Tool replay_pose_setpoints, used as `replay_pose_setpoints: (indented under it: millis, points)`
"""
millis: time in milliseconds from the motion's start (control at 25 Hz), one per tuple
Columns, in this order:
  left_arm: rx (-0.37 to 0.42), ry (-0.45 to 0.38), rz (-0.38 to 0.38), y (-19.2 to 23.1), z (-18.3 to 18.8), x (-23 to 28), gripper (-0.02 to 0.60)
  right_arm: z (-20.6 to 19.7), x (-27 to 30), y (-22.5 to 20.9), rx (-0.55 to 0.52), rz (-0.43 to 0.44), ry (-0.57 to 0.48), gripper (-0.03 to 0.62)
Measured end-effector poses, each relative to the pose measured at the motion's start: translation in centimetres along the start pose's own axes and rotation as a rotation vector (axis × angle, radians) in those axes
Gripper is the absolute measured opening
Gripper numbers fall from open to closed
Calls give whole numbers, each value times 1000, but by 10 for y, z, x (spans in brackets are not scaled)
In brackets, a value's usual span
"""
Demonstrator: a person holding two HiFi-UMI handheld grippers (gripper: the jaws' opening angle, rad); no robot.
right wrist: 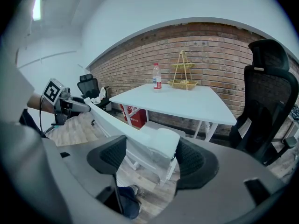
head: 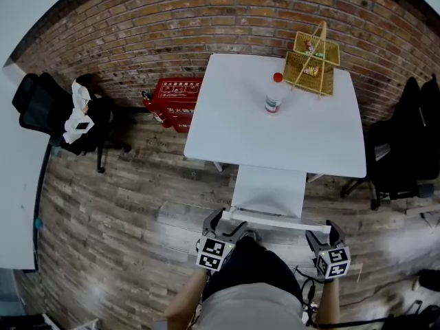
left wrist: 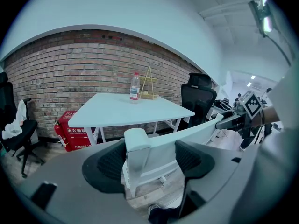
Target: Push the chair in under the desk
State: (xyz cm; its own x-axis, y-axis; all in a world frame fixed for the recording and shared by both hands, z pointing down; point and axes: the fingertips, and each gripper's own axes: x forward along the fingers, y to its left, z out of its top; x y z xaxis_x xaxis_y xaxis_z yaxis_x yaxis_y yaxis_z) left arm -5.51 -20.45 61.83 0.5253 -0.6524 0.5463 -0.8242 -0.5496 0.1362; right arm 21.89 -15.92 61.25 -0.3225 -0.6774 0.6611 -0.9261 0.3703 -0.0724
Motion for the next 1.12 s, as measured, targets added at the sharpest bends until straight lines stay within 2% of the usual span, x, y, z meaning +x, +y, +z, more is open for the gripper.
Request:
replay_pose_setpoints:
  millis: [1120]
  points:
    - [-23, 18, 23, 14, 34, 42, 334, 37, 37, -39, -25, 16, -9, 331]
